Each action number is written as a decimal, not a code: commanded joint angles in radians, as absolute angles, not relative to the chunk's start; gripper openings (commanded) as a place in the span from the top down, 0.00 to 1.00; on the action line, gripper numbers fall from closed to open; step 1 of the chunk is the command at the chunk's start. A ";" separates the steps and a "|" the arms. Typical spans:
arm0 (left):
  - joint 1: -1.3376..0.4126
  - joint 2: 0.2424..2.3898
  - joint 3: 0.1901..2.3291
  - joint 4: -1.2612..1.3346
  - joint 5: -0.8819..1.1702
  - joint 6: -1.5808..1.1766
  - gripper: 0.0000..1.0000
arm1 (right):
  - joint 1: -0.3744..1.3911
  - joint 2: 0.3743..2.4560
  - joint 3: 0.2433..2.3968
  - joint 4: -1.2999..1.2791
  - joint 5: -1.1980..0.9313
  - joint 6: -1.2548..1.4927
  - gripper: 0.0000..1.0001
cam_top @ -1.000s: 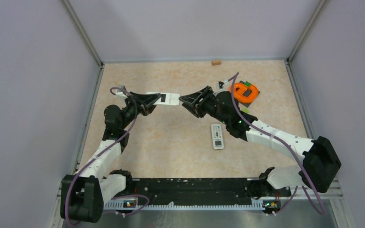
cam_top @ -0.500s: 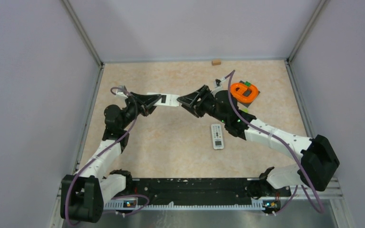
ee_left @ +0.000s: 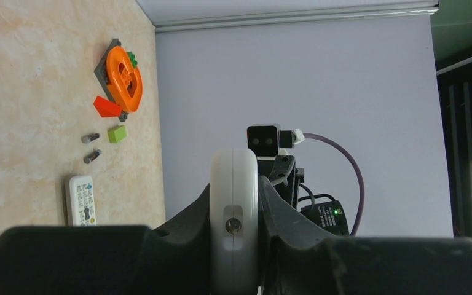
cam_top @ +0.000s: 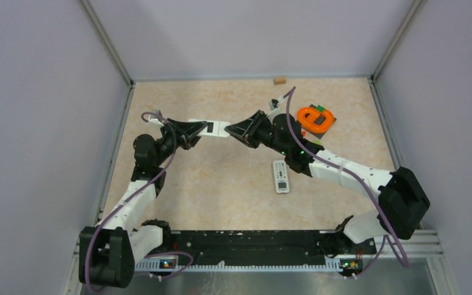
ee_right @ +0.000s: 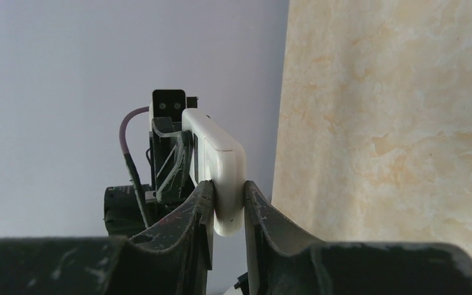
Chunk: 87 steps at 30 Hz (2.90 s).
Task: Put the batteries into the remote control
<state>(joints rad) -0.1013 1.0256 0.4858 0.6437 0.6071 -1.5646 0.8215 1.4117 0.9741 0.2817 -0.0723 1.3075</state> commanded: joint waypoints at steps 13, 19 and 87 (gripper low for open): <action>-0.187 1.031 0.596 0.773 0.829 -1.507 1.00 | 0.886 1.587 1.095 0.470 -0.261 1.152 0.89; -0.232 1.052 0.602 0.740 0.857 -1.456 1.00 | 0.892 1.620 1.139 0.422 -0.304 1.108 0.89; -0.191 0.779 0.891 -0.327 0.135 -0.568 0.01 | 0.755 1.423 1.129 -0.117 0.136 0.406 1.00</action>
<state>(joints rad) -0.1917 0.8238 0.8497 -0.0929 0.5842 -0.6640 0.7731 1.3605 1.0725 0.0422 -0.2787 0.4053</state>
